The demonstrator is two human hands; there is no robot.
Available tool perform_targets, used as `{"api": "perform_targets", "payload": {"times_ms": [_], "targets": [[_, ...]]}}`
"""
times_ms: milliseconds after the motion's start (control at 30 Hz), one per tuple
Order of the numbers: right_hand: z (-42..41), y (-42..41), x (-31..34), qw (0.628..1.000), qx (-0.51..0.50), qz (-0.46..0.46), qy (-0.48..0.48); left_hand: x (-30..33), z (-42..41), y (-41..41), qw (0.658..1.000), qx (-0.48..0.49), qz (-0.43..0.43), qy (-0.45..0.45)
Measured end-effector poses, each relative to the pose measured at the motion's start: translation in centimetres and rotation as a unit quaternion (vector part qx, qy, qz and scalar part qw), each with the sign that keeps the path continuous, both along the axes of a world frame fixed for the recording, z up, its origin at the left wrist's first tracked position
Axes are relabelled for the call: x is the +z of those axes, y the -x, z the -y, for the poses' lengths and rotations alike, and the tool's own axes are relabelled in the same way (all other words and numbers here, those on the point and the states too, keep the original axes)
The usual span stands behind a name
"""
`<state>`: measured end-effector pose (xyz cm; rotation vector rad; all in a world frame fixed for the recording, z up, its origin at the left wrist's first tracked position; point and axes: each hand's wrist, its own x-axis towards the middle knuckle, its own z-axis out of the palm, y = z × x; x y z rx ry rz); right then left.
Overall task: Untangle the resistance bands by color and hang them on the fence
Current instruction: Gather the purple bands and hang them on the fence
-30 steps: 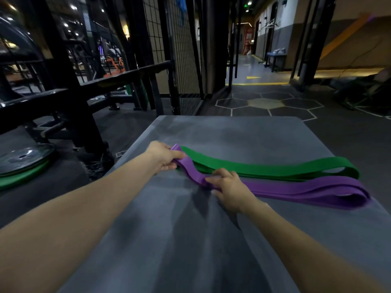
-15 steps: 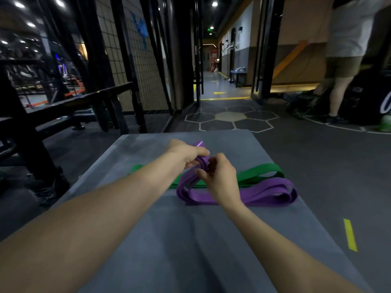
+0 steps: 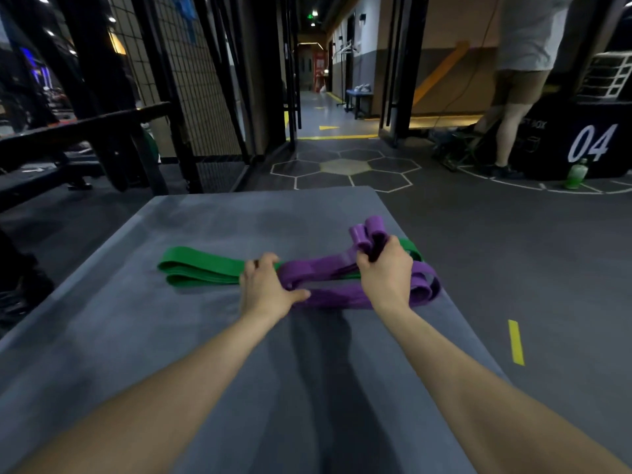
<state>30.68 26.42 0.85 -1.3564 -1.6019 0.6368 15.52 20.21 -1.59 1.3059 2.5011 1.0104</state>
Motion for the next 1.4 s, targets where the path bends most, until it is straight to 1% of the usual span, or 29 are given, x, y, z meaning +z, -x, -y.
{"api": "perform_targets", "payload": {"times_ms": [100,167,267,400,467,533,600,667,733,767,833,900,933,1100,1200,1333,1400], "targets": [[-0.5,-0.7,-0.7,1.0,-0.015,0.004,0.007,-2.5,-0.1,-0.3,0.995,0.037,0.092,-0.004],[-0.7,-1.3,-1.1,0.999,-0.026,0.016,0.018,-3.2,-0.7,-0.7,0.993,0.034,0.107,-0.035],[-1.1,-2.0,-1.8,0.998,-0.038,0.022,0.035,-3.4,-1.5,-1.1,0.994,0.025,0.081,-0.073],[-1.0,-2.5,-2.1,0.998,-0.045,0.018,0.043,-3.0,-2.1,-1.2,0.996,0.001,0.034,-0.083],[-0.9,-2.6,-2.1,0.998,-0.056,0.013,0.028,-2.8,-2.1,-1.3,0.996,-0.003,0.021,-0.081],[-1.0,-3.0,-2.0,0.995,-0.082,0.047,-0.009,-2.7,-2.1,-1.5,0.997,-0.002,0.014,-0.082],[-1.0,-3.6,-1.9,0.987,-0.102,0.112,-0.058,-2.7,-2.1,-1.6,0.997,-0.003,0.012,-0.083],[-0.9,-3.9,-1.9,0.966,-0.099,0.206,-0.124,-2.5,-2.0,-1.7,0.997,-0.012,0.003,-0.082],[-0.7,-3.3,-1.9,0.939,-0.064,0.268,-0.207,-2.3,-2.0,-1.9,0.997,-0.018,-0.015,-0.079],[-0.7,-2.7,-2.0,0.928,-0.029,0.276,-0.249,-2.2,-2.0,-2.0,0.997,-0.021,-0.025,-0.076],[-0.5,-1.2,-2.3,0.9,0.071,0.292,-0.316,-2.0,-1.9,-2.0,0.996,-0.031,-0.04,-0.073],[-0.3,0.5,-3.1,0.871,0.144,0.325,-0.339,-1.9,-1.8,-1.8,0.995,-0.045,-0.058,-0.069],[-0.2,1.2,-3.4,0.863,0.16,0.336,-0.341,-1.9,-1.8,-1.8,0.994,-0.053,-0.067,-0.067],[-1.2,3.0,-4.3,0.836,0.139,0.392,-0.358,-1.8,-1.8,-1.6,0.992,-0.065,-0.093,-0.053],[-1.7,2.9,-3.8,0.809,0.136,0.414,-0.395,-1.6,-1.6,-1.4,0.991,-0.076,-0.093,-0.057],[-1.5,2.1,-0.8,0.77,0.136,0.457,-0.425,0.6,-0.9,-1.8,0.989,-0.074,-0.096,-0.082],[-0.9,1.7,1.5,0.768,0.119,0.462,-0.427,2.6,-0.3,-2.0,0.987,-0.076,-0.091,-0.107]]}}
